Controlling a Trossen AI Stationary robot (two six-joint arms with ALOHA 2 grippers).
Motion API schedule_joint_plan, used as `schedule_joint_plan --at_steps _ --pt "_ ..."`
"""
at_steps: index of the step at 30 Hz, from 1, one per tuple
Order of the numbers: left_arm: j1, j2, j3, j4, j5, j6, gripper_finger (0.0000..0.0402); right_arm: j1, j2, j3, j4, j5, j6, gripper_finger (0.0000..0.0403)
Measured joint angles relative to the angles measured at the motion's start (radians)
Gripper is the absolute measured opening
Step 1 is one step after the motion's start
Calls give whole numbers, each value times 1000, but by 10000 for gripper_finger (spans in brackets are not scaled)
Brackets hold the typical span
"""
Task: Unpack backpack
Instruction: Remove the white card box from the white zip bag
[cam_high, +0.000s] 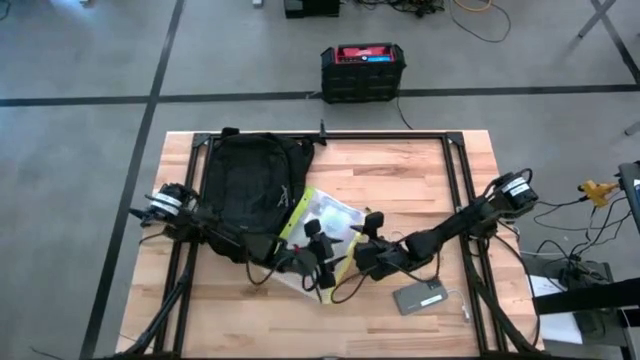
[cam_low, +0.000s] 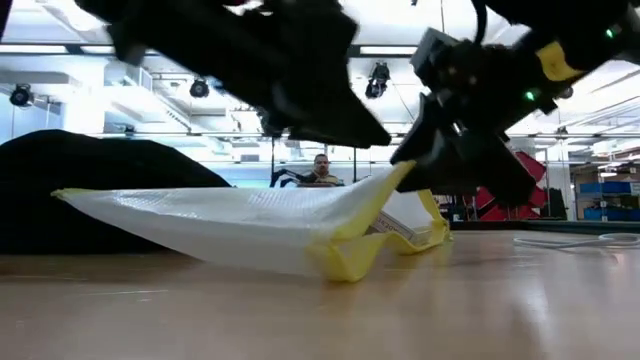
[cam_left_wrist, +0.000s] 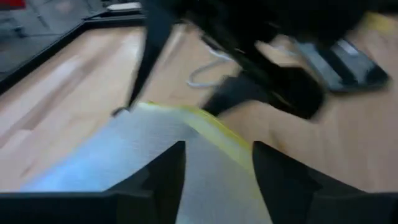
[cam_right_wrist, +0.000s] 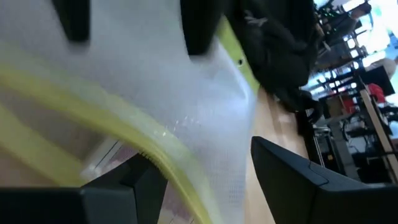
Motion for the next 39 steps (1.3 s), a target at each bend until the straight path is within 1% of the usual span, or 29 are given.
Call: schedule_joint_plan --at_steps 2,6,10,14,19,23,25,29,32,34,36,37,39 --pt "13 0 7 -3 28 -7 227 -13 -4 19 1 0 4 211" --pt "27 0 30 2 35 -19 277 -38 -4 44 1 -4 -18 213" --pt "40 0 33 -13 32 -65 308 -52 -4 47 -2 -9 -16 218" --pt "49 3 33 -71 35 -82 315 -52 -4 53 -3 -7 -13 225" --pt "56 34 33 -115 12 -82 315 -43 -4 87 -30 -11 -15 232" --pt "60 39 33 -220 -47 -132 315 -26 -5 122 -102 -11 -13 237" --pt "60 39 33 -239 -83 -144 315 -16 -6 135 -139 -10 3 239" --pt "60 37 33 -247 -96 -158 315 6 -7 164 -253 -10 72 235" --pt "60 35 33 -251 -120 -180 312 25 -7 186 -388 -35 210 232" --pt "60 34 33 -258 -154 -206 300 35 -8 192 -448 -112 350 232" --pt "63 34 33 -272 -177 -236 267 44 -8 192 -464 -210 476 235" --pt "65 34 32 -275 -179 -244 244 51 -8 192 -462 -248 531 237" --pt "69 34 32 -276 -180 -258 187 68 -8 190 -457 -274 617 243"
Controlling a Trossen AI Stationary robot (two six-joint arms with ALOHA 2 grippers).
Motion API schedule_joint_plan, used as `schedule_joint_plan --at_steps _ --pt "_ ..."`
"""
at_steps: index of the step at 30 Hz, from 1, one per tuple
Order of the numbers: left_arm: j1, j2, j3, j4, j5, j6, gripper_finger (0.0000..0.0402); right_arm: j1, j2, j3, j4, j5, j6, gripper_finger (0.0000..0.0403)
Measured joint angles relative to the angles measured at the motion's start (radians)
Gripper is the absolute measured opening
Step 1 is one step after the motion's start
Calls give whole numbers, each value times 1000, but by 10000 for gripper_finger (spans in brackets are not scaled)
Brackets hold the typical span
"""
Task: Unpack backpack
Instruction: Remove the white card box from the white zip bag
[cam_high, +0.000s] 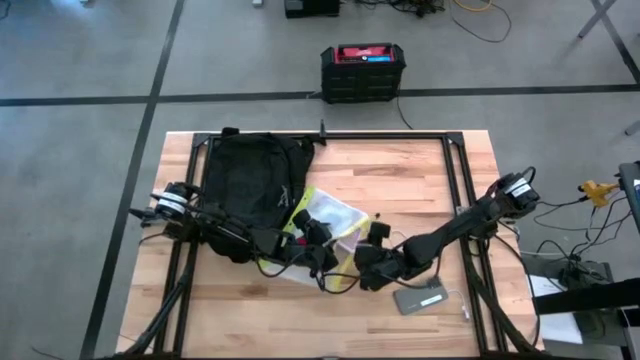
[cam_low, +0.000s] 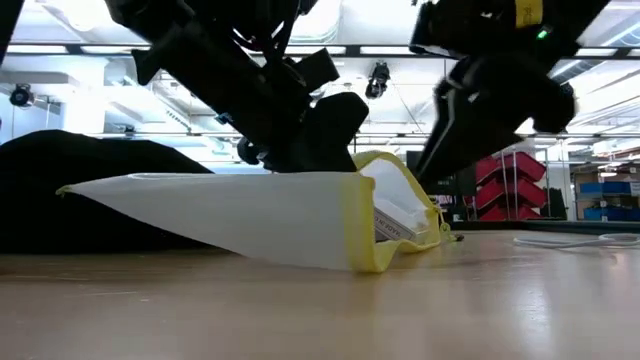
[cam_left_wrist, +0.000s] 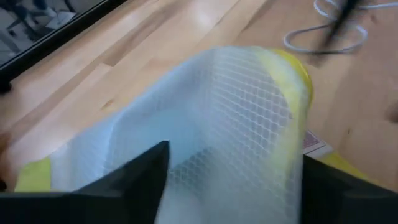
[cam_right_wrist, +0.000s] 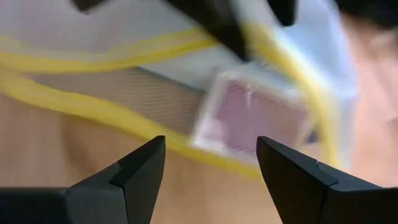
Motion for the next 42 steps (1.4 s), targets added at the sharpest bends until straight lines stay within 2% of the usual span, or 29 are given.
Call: schedule_joint_plan --at_steps 3,5,6,13,21,26,36,42 --pt "2 0 0 -1 0 0 88 16 2 -9 1 2 19 253" --pt "3 0 0 -2 4 3 28 22 2 -14 0 3 -82 261" --pt "3 -1 0 -2 9 3 15 23 2 -15 -1 5 -156 265" --pt "3 -18 0 -1 17 3 13 -20 2 -15 5 11 -728 294" --pt "3 -27 0 2 18 -4 3 -124 3 -23 47 -27 -1066 313" --pt "3 -27 0 1 18 -4 1 -177 9 -48 126 -118 -1258 314" --pt "3 -27 0 -2 18 -4 1 -252 104 -53 215 -149 -1473 312" --pt "3 -27 0 -7 27 -9 0 -284 124 -51 220 -154 -1348 285"
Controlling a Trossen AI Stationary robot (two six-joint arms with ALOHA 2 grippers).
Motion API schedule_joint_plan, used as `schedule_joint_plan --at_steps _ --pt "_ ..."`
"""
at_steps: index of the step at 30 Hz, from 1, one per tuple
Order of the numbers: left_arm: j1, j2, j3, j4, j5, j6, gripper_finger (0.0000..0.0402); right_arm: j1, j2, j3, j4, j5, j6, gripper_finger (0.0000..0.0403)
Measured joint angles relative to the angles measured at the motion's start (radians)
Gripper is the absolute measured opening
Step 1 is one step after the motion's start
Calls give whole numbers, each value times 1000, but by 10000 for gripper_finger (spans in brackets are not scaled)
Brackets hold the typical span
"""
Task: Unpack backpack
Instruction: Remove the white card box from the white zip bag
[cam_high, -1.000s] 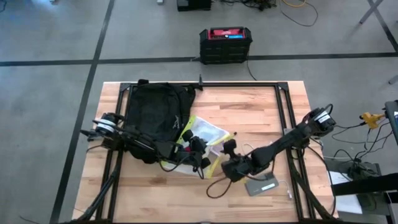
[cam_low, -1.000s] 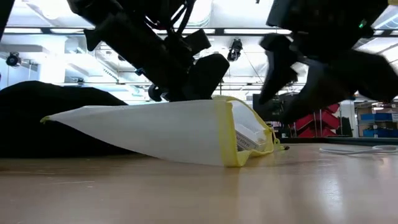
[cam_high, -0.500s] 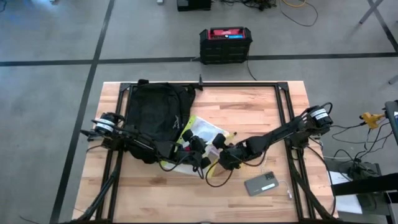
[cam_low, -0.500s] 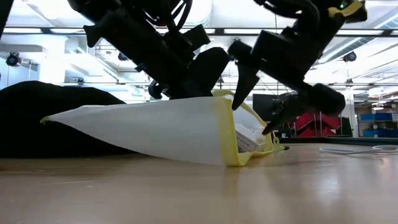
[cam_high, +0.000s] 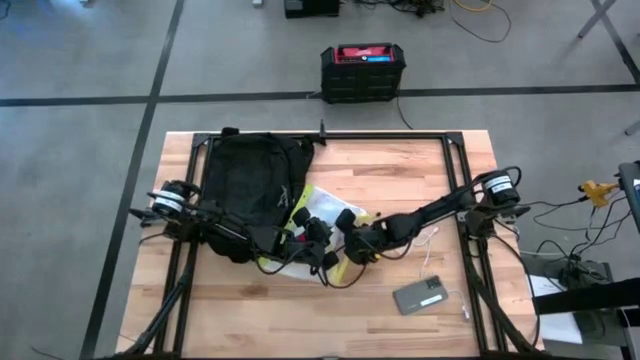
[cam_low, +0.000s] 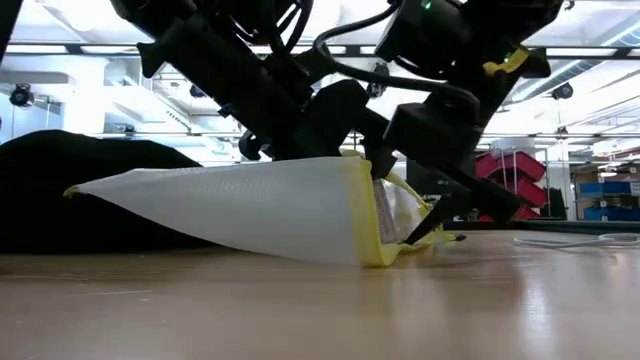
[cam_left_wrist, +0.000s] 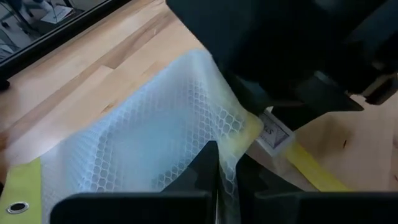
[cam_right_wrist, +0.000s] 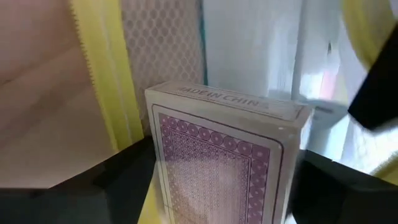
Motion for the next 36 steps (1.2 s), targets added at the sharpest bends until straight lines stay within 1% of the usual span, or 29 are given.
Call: schedule_joint_plan --at_steps 2,5,7,11,12,16,20,26,29,32,34,36 --pt "0 0 0 -6 1 -8 0 -1 -1 0 -1 1 32 262" --pt "0 0 0 -9 3 -10 0 -1 -9 0 -1 4 55 210" --pt "0 0 0 -9 5 -12 0 5 -18 -2 -7 7 63 165" --pt "0 0 0 -11 9 -14 0 20 -44 -6 -22 3 98 63" --pt "0 0 0 -11 8 -14 0 24 -54 -5 -21 1 110 45" --pt "1 0 0 -16 8 -14 0 54 -77 40 -87 4 194 45" --pt "3 0 0 -18 8 -18 0 116 -83 133 -221 3 307 45" --pt "3 0 0 -48 3 -39 0 216 -94 274 -522 -5 476 45" --pt "3 0 0 -54 2 -44 0 212 -129 287 -680 -1 583 45" --pt "3 0 0 -52 2 -49 0 175 -166 263 -796 13 681 45" --pt "3 -1 0 -50 2 -49 0 132 -196 224 -821 35 712 45" --pt "3 -6 0 -47 3 -50 0 68 -222 173 -815 89 714 45"
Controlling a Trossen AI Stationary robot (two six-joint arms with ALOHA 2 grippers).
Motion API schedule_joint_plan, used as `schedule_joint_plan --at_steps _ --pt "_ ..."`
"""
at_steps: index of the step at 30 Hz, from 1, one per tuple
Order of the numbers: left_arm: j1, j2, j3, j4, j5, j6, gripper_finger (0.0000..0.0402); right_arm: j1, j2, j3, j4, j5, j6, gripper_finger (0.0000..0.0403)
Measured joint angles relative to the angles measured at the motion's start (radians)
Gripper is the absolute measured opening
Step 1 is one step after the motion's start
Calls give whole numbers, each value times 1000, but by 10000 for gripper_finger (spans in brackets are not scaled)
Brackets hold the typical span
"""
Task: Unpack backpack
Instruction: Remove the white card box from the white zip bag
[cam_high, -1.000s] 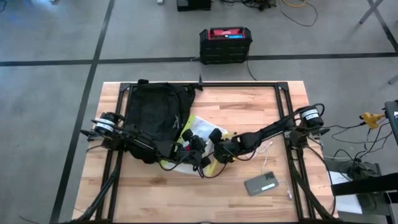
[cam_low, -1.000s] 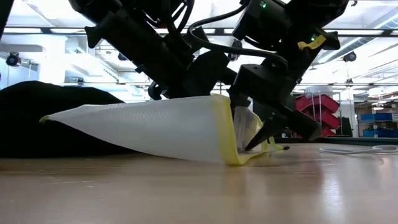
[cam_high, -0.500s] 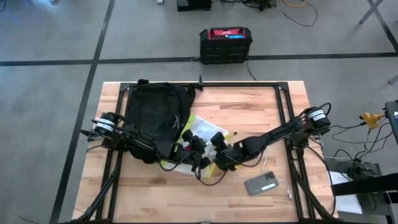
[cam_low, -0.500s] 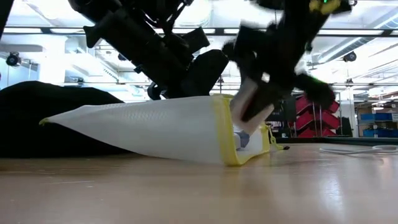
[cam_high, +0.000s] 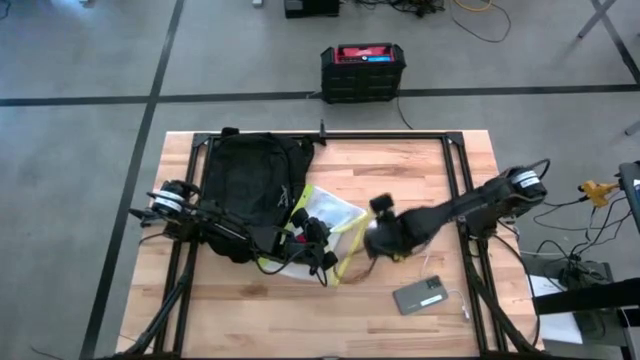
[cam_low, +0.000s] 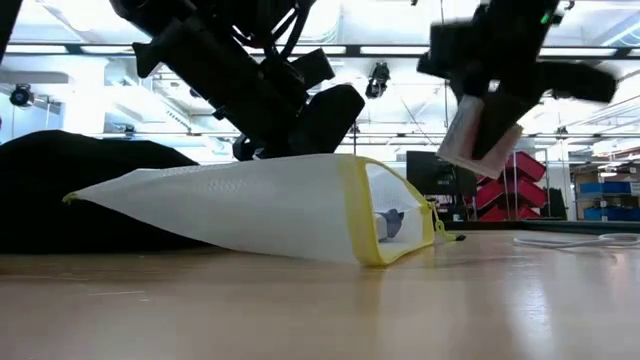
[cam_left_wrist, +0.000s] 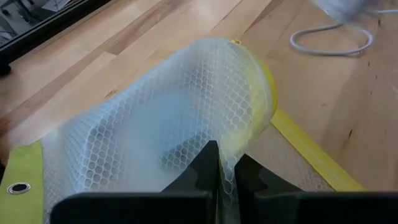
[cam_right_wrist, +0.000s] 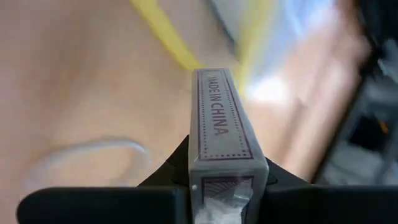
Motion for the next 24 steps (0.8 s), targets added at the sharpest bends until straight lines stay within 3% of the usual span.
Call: schedule_joint_plan --at_steps 6,10,14,20,24 --pt "0 -21 0 2 33 -6 0 -320 -12 -177 109 51 -99 45" --pt "0 -24 0 1 41 -6 0 -554 -8 -266 362 55 -227 45" --pt "5 -24 0 -5 41 -6 0 -712 12 -282 537 28 -327 46" --pt "9 -26 0 -19 42 -16 0 -781 22 -280 524 -111 -380 136" --pt "17 -31 0 -13 44 -16 0 -749 22 -280 476 -112 -394 188"
